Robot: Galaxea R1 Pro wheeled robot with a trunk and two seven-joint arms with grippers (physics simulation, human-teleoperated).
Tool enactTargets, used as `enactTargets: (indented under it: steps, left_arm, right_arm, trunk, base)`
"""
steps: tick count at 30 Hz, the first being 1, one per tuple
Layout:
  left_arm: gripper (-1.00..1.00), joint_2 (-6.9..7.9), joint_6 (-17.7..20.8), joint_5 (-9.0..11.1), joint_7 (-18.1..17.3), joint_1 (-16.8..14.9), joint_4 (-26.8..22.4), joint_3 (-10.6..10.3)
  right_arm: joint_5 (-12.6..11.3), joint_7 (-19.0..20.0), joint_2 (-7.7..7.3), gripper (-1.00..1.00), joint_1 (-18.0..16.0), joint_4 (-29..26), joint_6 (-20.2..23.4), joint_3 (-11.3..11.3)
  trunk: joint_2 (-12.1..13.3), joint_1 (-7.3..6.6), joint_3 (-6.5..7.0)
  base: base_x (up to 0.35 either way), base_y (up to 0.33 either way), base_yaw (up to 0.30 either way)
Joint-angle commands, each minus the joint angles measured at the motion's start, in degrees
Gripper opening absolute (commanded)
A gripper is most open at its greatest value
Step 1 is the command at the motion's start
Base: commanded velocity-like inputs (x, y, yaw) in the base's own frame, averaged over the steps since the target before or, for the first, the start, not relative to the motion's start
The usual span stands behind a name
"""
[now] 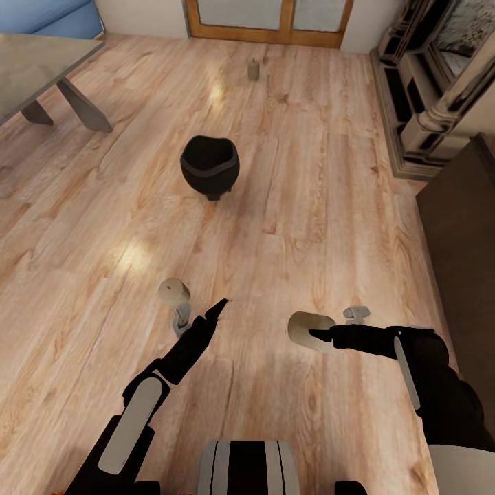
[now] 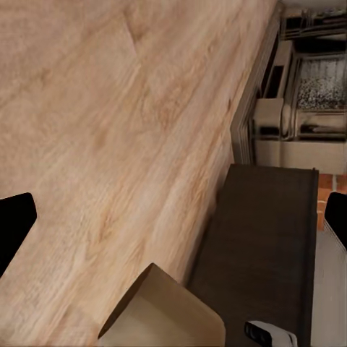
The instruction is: Place each of the two pumpkins and all three candles from the living room inside a cabinet in the living room (use any cabinet), then make sure every cabinet is closed, and position the cauldron so it is next to a table in the living room.
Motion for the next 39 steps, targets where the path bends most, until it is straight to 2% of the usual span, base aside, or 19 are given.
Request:
enactTargets:
  steps: [1, 8, 12, 15, 21, 32, 34, 36, 39]
  left_arm:
    - [1.00, 0.00, 0.0, 0.0, 0.0, 0.0, 0.0, 0.0]
    - [1.00, -0.31, 0.0, 0.0, 0.0, -0.3, -0.1, 0.0]
    - [1.00, -0.27, 0.7, 0.0, 0.1, -2.3, -0.1, 0.0]
    - [1.00, -0.03, 3.6, -0.5, 0.1, -3.5, -0.2, 0.1]
    - [1.00, 1.78, 4.3, -0.9, -0.2, -3.8, 0.0, 0.3]
    - [1.00, 2.19, 4.3, -0.2, -0.3, -3.7, 0.4, 0.5]
    - [1.00, 2.19, 4.4, 0.0, -0.3, -3.7, 0.4, 0.7]
    - [1.00, 2.18, 4.5, 1.1, -0.2, -3.7, 0.4, 0.7]
    - [1.00, 2.35, 4.6, 3.8, -0.2, -3.7, 0.4, 0.7]
  right_arm:
    - [-0.3, 0.0, 0.02, -1.00, 0.0, 0.0, 0.1, 0.0]
    - [-0.3, 0.0, 0.01, -1.00, 0.0, 0.0, 0.1, 0.0]
    - [-0.2, -0.1, -0.01, -1.00, 0.0, 0.1, 0.1, -0.1]
    - [-0.2, -0.6, -0.08, -1.00, 0.0, 0.1, 0.1, -0.3]
    - [-0.1, -1.1, -0.10, -1.00, 0.0, 0.0, 0.0, -0.3]
    - [-0.2, -1.1, -0.09, -1.00, 0.0, 0.0, 0.0, -0.4]
    - [-0.2, -1.1, -0.10, -1.00, 0.0, 0.0, 0.0, -0.4]
    - [-0.3, -1.1, -0.10, -1.00, 0.0, 0.0, 0.0, -0.4]
    - [-0.4, -1.1, -0.10, -1.00, 0.0, 0.0, 0.0, -0.6]
  trunk:
    - [0.0, 0.00, 0.00]
    - [0.0, 0.00, 0.00]
    - [0.0, 0.00, 0.00]
    - [0.0, 0.00, 0.00]
    - [0.0, 0.00, 0.00]
    - [0.0, 0.00, 0.00]
    - [0.0, -0.05, 0.44]
    - [0.1, -0.10, 0.89]
    - [0.1, -0.18, 1.55]
  base:
    - [0.000, 0.000, 0.284]
    - [0.000, 0.000, 0.120]
    - [0.000, 0.000, 0.004]
    - [0.000, 0.000, 0.000]
    - [0.000, 0.000, 0.000]
    - [0.000, 0.000, 0.000]
    - [0.000, 0.000, 0.000]
    - [0.000, 0.000, 0.000]
    - [0.000, 0.000, 0.000]
